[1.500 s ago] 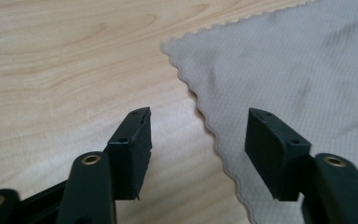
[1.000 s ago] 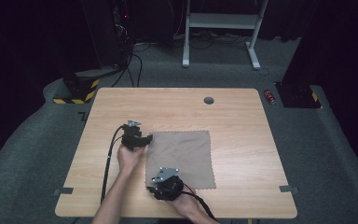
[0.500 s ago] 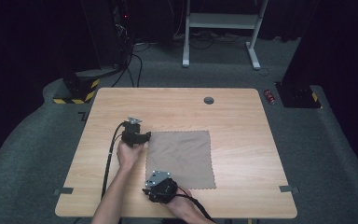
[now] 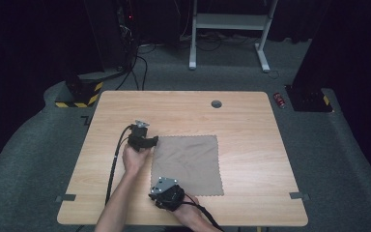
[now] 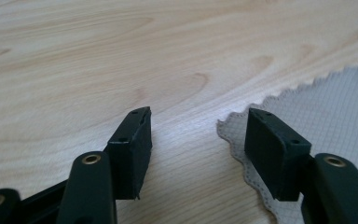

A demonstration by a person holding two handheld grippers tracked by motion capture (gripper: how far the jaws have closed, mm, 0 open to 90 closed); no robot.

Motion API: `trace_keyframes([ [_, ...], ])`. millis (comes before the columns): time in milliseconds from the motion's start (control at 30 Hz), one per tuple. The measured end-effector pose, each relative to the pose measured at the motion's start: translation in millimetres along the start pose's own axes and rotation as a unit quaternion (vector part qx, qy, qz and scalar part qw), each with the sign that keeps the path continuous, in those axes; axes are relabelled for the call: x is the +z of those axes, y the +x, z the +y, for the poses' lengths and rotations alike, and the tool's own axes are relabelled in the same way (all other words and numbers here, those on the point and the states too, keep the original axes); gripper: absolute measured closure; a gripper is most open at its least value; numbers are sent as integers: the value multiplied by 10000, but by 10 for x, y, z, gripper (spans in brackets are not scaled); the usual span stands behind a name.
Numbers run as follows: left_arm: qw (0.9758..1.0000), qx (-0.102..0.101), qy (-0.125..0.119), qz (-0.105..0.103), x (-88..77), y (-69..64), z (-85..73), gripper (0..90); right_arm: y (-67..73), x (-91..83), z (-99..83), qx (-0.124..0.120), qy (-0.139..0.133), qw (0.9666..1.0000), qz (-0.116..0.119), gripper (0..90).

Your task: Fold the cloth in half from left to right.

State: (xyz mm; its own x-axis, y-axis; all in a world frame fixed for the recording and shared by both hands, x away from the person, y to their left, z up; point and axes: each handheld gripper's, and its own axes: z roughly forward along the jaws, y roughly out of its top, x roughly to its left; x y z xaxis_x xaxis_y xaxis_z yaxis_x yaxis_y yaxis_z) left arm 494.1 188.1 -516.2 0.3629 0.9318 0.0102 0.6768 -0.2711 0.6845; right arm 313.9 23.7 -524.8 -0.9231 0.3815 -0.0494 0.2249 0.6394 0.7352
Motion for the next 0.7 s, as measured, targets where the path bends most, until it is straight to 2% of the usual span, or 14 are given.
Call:
trace_keyframes([
  [33, 9999, 86, 45, 45, 10, -28, 31, 416, 4, -1, 0, -7, 7, 10000, -6, 718],
  [133, 9999, -91, 83, -29, 42, -30, 65, 425, 30, -4, 16, -87, 66, 9999, -42, 755],
  [233, 10000, -12, 45, -59, 37, -46, 61, 465, 52, -5, 19, -184, 69, 9998, -62, 787],
  [367, 9999, 39, 39, -143, 31, -77, 68, 573, 67, -2, 31, -235, 102, 9997, -58, 836],
  [433, 9998, 57, 4, -203, 32, -93, 69, 666, 82, 0, 33, -291, 118, 9994, -164, 872],
  [567, 9992, 144, -11, -385, 34, -106, 69, 820, 70, 1, 34, -256, 118, 9995, -166, 893],
  [633, 9988, 107, 7, -482, 32, -89, 68, 884, 74, 0, 30, -281, 101, 9994, -178, 898],
  [700, 9985, 20, 27, -551, 29, -53, 67, 895, 69, -6, 19, -226, 65, 9996, -158, 899],
])
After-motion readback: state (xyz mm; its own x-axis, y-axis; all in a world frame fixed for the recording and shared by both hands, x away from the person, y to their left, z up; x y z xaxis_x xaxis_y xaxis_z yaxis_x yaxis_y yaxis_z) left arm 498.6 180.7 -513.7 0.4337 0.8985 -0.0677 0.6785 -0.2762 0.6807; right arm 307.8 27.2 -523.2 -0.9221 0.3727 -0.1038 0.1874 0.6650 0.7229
